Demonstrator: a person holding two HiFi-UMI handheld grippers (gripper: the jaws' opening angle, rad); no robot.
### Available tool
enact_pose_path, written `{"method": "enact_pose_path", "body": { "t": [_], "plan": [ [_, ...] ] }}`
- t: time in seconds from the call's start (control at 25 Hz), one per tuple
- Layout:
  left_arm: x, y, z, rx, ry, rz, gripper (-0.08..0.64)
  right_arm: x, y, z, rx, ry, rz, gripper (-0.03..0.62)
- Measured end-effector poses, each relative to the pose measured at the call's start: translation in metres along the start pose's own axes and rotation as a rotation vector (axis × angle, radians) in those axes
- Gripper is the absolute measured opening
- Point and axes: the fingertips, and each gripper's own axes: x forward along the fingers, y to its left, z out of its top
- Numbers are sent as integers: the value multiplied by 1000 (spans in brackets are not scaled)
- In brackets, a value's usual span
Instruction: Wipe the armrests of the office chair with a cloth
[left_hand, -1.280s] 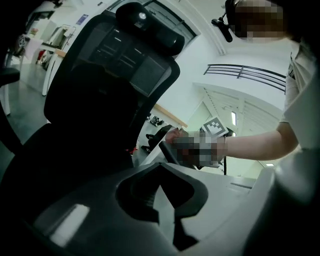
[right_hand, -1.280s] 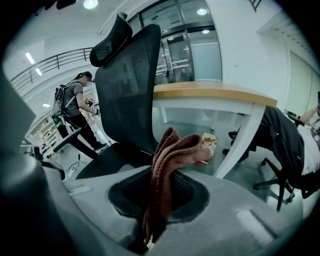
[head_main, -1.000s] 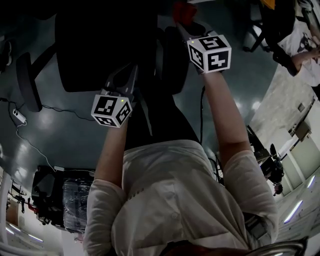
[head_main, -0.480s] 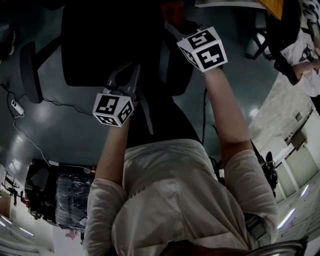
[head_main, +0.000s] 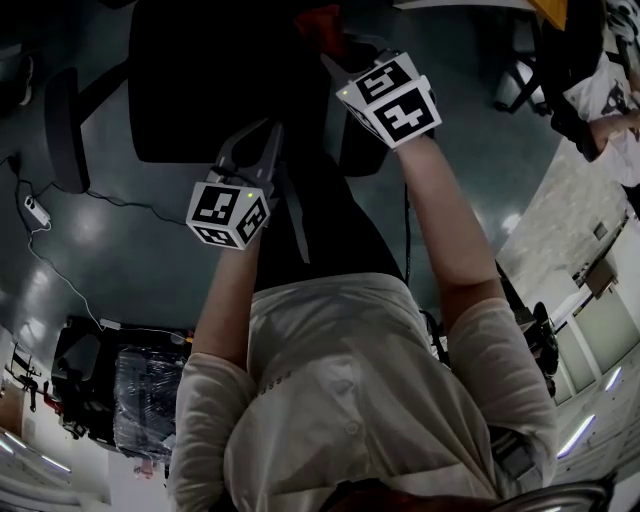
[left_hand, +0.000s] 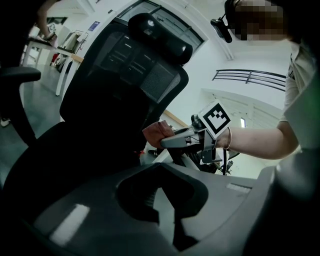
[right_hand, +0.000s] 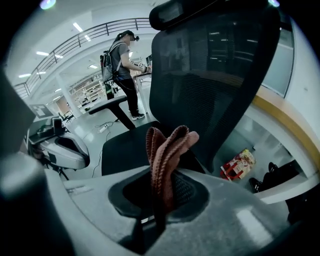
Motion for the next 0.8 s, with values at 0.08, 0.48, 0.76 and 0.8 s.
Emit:
{"method": "enact_pose_path", "body": {
  "t": [0.08,0.48,0.76,0.8],
  "plan": [
    [-7,-1,-4,1,-2,-2,17,2,13,-10,-29,43,8,48],
    [-45,-5,-20,26,9,-41,17,-10,60,-47,-2,95,-26,48],
    [-76,-1,-32,62,32,-74,17,-17,95,-70,41,119,-69,48],
    [-80,-1,-33,67,35,-80,17,-18,100,-74,49,121,-76,48]
  ]
}}
